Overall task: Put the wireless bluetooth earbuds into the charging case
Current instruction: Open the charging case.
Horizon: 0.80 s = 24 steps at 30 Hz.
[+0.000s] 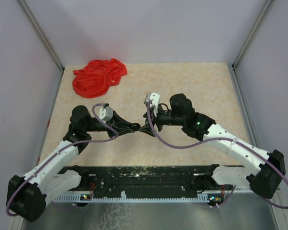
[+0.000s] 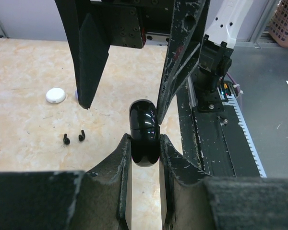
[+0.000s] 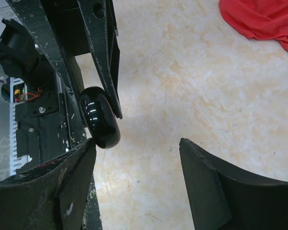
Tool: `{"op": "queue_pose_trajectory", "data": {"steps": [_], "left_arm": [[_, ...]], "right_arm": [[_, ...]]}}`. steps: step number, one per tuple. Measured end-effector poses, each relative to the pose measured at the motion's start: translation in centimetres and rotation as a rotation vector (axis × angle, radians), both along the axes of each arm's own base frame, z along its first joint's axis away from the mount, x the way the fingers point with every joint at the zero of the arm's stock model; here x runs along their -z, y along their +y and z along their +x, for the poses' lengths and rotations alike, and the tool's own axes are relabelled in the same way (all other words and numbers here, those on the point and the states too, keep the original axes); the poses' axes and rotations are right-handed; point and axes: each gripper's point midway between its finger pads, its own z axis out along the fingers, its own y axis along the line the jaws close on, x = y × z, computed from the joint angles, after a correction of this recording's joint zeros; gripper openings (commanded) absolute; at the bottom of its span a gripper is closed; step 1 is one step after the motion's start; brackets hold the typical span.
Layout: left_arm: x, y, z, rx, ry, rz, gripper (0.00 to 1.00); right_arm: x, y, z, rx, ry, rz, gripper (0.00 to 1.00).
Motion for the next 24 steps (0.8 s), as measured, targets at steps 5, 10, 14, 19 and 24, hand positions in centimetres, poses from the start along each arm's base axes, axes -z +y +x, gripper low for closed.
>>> {"op": "queue_pose_trajectory", "data": {"steps": [5,10,14,19,24], "left_arm": [[0.2,0.0,-0.2,0.015,0.0,0.02,0.01],[0.4,0.0,-0.1,0.018,0.0,0.026,0.01],[0.3,0.0,-0.1,0.021,-0.008,0.026,0.01],[0.2,0.0,0.0,0.014,-0.016,0.026,0.01],[0.2,0.0,0.2,0.005,-0.019,0.027,0.01]], "right_arm": [[-0.3,-0.5,0.1,0.018,0.003,0.005,0.69],[-0.3,-0.5,0.2,0.033,0.021,0.008,0.69],[-0.3,-0.6,0.3,0.045,0.033,0.01,0.69],[-0.3,-0.9,0.7,0.07,0.057,0.019,0.69],[-0.4,-1.3,1.2,0.099,0.086,0.03,0.69]]}}
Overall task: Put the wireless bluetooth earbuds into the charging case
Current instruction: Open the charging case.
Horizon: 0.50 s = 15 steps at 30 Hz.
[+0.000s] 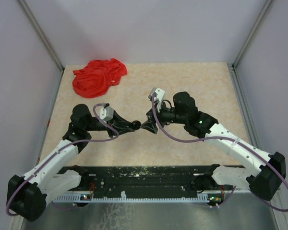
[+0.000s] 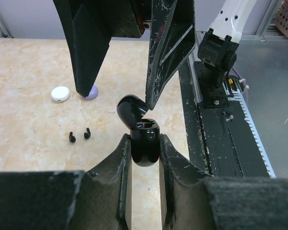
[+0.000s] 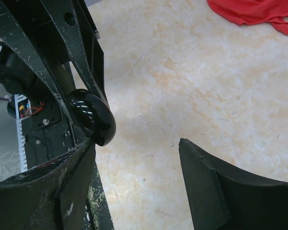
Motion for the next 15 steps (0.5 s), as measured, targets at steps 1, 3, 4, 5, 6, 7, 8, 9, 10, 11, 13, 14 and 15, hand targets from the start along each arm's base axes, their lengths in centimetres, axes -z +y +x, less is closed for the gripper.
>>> {"op": "queue_pose_trajectory", "data": {"steps": [1,3,4,5,6,7,8,9,10,11,13,14,15], "left_arm": [[0.0,0.0,0.0,0.0,0.0,0.0,0.01],[0.0,0.0,0.0,0.0,0.0,0.0,0.01],[0.0,0.0,0.0,0.0,0.0,0.0,0.01],[0.0,0.0,0.0,0.0,0.001,0.0,0.01],[0.0,0.0,0.0,-0.001,0.001,0.001,0.01],[0.0,0.0,0.0,-0.001,0.002,0.001,0.01],[0.0,0.0,0.0,-0.001,0.002,0.001,0.01],[0.1,0.0,0.0,-0.002,0.002,0.001,0.01],[0.1,0.0,0.0,-0.003,0.003,0.002,0.01],[0.1,0.0,0.1,-0.003,0.003,0.002,0.01],[0.1,0.0,0.1,-0.006,0.003,0.002,0.01],[0.1,0.0,0.0,0.0,0.007,0.003,0.01],[0.3,0.0,-0.2,0.008,0.015,0.008,0.01]], "right_arm": [[0.0,0.0,0.1,0.003,0.002,0.002,0.69],[-0.1,-0.1,0.1,0.009,0.007,0.004,0.69],[-0.1,-0.1,0.2,0.01,0.008,0.004,0.69],[-0.1,-0.2,0.2,0.012,0.008,0.005,0.69],[-0.1,-0.2,0.2,0.013,0.011,0.005,0.69],[-0.1,-0.2,0.2,0.014,0.013,0.006,0.69],[-0.1,-0.2,0.2,0.016,0.013,0.006,0.69],[-0.1,-0.2,0.2,0.018,0.014,0.006,0.69],[-0.1,-0.2,0.3,0.021,0.015,0.006,0.69],[-0.1,-0.2,0.3,0.024,0.016,0.007,0.69],[-0.1,-0.4,0.5,0.032,0.021,0.008,0.69],[-0.1,-0.5,0.9,0.049,0.014,0.008,0.69],[-0.2,-0.7,1.3,0.066,0.009,0.011,0.69]]}}
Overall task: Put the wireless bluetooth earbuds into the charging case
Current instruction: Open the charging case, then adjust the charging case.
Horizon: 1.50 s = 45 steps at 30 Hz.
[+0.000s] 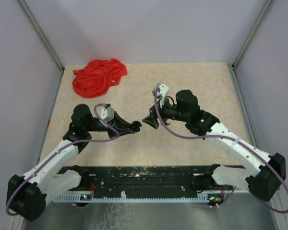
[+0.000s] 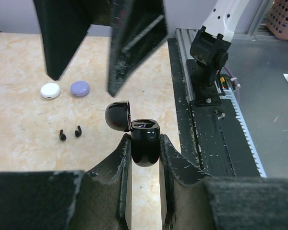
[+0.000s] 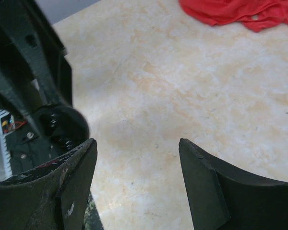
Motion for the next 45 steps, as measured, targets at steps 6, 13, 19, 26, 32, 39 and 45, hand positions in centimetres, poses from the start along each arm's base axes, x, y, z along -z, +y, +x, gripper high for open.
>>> {"op": "queue_pose_trajectory", "data": {"steps": [6,13,19,26,32,39,45], "left_arm": [[0.4,0.0,-0.2,0.005,0.022,0.012,0.01],[0.4,0.3,1.0,-0.078,0.0,0.018,0.01],[-0.4,0.6,1.5,-0.132,-0.048,0.001,0.01],[-0.3,1.0,0.7,-0.128,-0.119,-0.031,0.01],[-0.4,1.4,-0.6,-0.104,-0.218,-0.083,0.04],[-1.1,1.4,-0.7,-0.096,-0.269,-0.111,0.04],[-0.8,1.2,-0.5,-0.097,-0.259,-0.106,0.04]], "right_arm": [[-0.6,-0.9,2.1,0.085,-0.031,0.013,0.7],[-1.3,-1.5,2.0,0.107,-0.046,0.02,0.71],[-0.6,-2.2,2.2,0.148,-0.029,-0.011,0.71],[0.8,-3.9,3.6,0.28,0.011,-0.064,0.71],[3.0,-5.5,4.8,0.385,0.069,-0.131,0.72],[3.2,-3.8,2.4,0.217,0.067,-0.073,0.71],[0.6,-1.8,-0.2,0.017,0.009,0.038,0.66]]}}
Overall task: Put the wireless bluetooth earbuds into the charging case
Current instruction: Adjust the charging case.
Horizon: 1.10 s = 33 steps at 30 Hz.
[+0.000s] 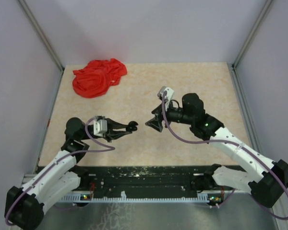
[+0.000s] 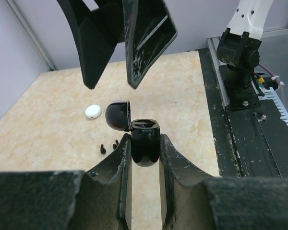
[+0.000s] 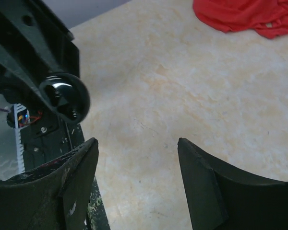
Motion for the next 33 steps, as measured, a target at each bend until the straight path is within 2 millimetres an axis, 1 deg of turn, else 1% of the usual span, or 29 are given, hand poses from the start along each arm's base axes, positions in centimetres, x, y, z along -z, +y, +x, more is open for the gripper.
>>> {"op": "queue_pose_trajectory", "data": {"steps": [4,10,16,21,25,29,33], "left_arm": [[0.6,-0.1,0.2,0.0,0.023,0.011,0.04],[1.2,-0.3,0.0,0.027,0.053,0.027,0.04],[0.9,-0.3,-0.5,0.054,0.06,0.027,0.04],[0.9,-0.4,-0.9,0.081,0.072,0.028,0.04],[0.9,-0.4,-1.1,0.094,0.078,0.027,0.04],[0.8,-0.4,-1.3,0.101,0.081,0.026,0.04],[0.7,-0.5,-1.3,0.102,0.079,0.023,0.05]], "right_arm": [[-1.7,1.1,-1.4,-0.111,-0.059,0.054,0.64],[-2.5,3.0,-3.5,-0.249,-0.13,0.071,0.62],[-2.1,4.6,-3.6,-0.309,-0.144,0.057,0.56],[-1.2,5.2,-3.6,-0.334,-0.132,0.039,0.52],[-0.9,5.6,-3.6,-0.355,-0.129,0.033,0.48],[-1.2,6.1,-4.0,-0.387,-0.131,0.035,0.39],[-1.3,6.2,-4.4,-0.413,-0.132,0.038,0.24]]}}
